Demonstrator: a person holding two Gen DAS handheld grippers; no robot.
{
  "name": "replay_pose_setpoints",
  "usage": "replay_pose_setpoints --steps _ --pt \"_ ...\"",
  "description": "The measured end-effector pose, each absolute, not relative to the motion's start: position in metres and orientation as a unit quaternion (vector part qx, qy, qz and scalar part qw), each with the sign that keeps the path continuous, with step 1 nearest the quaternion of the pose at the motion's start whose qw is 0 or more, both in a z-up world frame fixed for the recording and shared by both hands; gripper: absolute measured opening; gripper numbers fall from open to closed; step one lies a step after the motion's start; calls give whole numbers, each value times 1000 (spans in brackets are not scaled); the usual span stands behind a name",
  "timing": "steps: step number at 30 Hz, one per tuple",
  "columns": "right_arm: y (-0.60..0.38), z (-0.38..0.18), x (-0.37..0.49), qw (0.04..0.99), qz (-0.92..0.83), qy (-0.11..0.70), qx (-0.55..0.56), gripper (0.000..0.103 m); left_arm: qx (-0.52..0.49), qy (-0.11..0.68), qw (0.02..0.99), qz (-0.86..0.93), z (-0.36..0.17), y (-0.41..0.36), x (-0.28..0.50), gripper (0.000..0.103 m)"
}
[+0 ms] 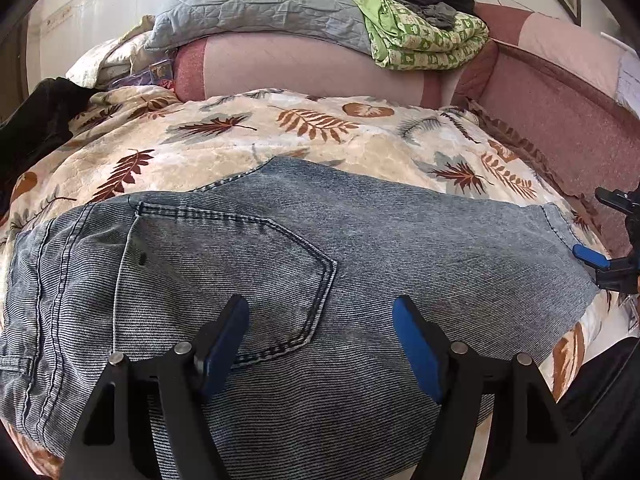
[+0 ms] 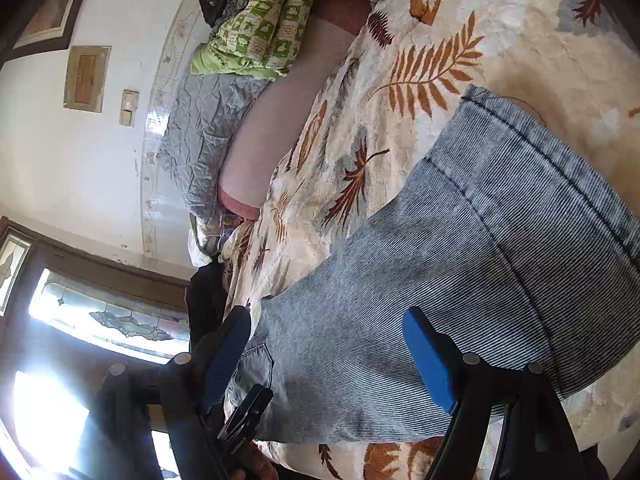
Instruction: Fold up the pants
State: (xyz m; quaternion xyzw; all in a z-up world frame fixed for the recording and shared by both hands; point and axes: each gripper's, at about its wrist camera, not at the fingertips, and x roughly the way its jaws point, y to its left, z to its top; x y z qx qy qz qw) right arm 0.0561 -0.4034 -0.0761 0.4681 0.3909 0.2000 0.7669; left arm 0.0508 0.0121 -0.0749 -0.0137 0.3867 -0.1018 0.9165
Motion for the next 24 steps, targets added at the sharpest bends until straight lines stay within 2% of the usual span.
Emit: replay_pose_setpoints --steps 5,14,17,20,24 --pt "-406 -74 47 763 232 373 475 81 1 383 919 -93 -66 3 48 75" --pt "-457 -82 27 739 232 295 559 85 1 360 926 -112 -36 -22 48 75" --pt "-471 -90 27 733 208 303 572 88 29 378 918 -116 -55 -34 57 75" --pt "-479 -108 33 713 162 344 589 90 41 420 899 -118 -86 -37 64 75" --pt "-479 -112 39 713 149 360 583 90 69 395 908 -121 -88 -43 57 80"
